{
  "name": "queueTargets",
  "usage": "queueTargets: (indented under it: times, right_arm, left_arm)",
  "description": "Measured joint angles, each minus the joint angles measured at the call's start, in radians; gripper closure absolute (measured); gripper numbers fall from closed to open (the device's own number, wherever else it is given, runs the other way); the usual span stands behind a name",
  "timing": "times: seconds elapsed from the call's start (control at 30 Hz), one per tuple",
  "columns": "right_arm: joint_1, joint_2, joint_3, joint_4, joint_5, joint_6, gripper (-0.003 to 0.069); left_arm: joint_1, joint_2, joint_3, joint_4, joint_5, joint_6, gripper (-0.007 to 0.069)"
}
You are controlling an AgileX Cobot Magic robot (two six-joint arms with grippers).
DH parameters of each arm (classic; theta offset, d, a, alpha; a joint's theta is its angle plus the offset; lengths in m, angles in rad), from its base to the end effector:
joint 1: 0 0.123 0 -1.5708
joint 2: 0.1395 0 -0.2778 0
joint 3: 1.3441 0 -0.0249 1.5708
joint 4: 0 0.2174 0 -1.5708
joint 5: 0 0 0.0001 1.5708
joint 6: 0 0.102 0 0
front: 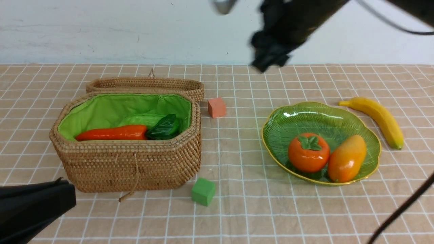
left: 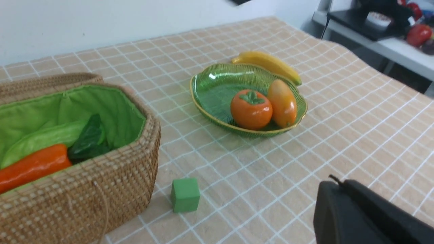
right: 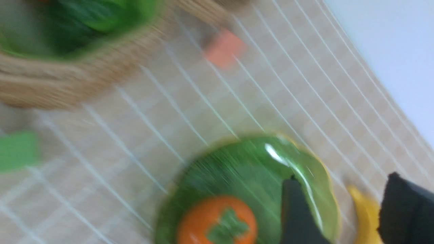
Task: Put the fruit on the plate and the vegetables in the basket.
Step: Use the right arm to grab a banana and put it into the right plate
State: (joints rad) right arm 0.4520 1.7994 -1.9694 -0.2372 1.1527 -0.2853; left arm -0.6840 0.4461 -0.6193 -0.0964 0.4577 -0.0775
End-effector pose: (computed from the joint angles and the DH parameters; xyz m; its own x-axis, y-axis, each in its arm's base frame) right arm 0.3396 0.1405 0.3844 -0.5319 -0.6641 -0.5253 -0.5424 0.7436 -0.3909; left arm 0.0531 -0.0489 0.3367 -0.2569 -0.0011 -0.9664 0.6302 0.7580 -0.1683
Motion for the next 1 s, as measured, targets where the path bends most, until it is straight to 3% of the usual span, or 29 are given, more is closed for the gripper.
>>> queueTargets:
  times: [0.1,0.2,0.23,0.27,0.3,0.4,0.53,0.67,0.83,1.0]
  right_arm:
    - [-0.219,0.03,0.021,0.04,0.05,0.083,0.0484]
    - [-0.407,0.095,0.031,0.167,0.053,0.109,0.0516]
    - [-0.479,0.132,0.033,0.255,0.049,0.107,0.0503]
    - [-0.5,0.145,0.033,0.267,0.045,0.104,0.05]
    - [-0.564,0.19,0.036,0.35,0.032,0.084,0.0465]
    - [-0.65,0.283,0.04,0.429,-0.01,0.053,0.0347]
    - [-0.692,0.369,0.04,0.462,-0.102,0.03,0.0195]
    - [-0.692,0.418,0.04,0.465,-0.194,-0.014,0.0146]
    - [-0.69,0.476,0.04,0.469,-0.312,-0.046,0.0173]
    - [-0.691,0.517,0.04,0.461,-0.336,-0.047,0.0275]
  left_arm:
    - [0.0,0.0,0.0,-0.003,-0.005,0.0,0.0636]
    - [0.0,0.0,0.0,-0.003,-0.005,0.0,0.0636]
    - [0.0,0.0,0.0,-0.003,-0.005,0.0,0.0636]
    - [0.0,0.0,0.0,-0.003,-0.005,0.0,0.0636]
    - [0.0,0.0,0.0,-0.003,-0.005,0.0,0.0636]
    - [0.0,0.0,0.0,-0.003,-0.005,0.0,0.0636]
    - [0.0,0.0,0.0,-0.003,-0.004,0.0,0.0634]
    - [0.0,0.0,0.0,-0.003,-0.004,0.0,0.0634]
    - [0.0,0.0,0.0,-0.004,-0.004,0.0,0.0631]
    - [0.0,0.0,0.0,-0.026,-0.004,0.0,0.063]
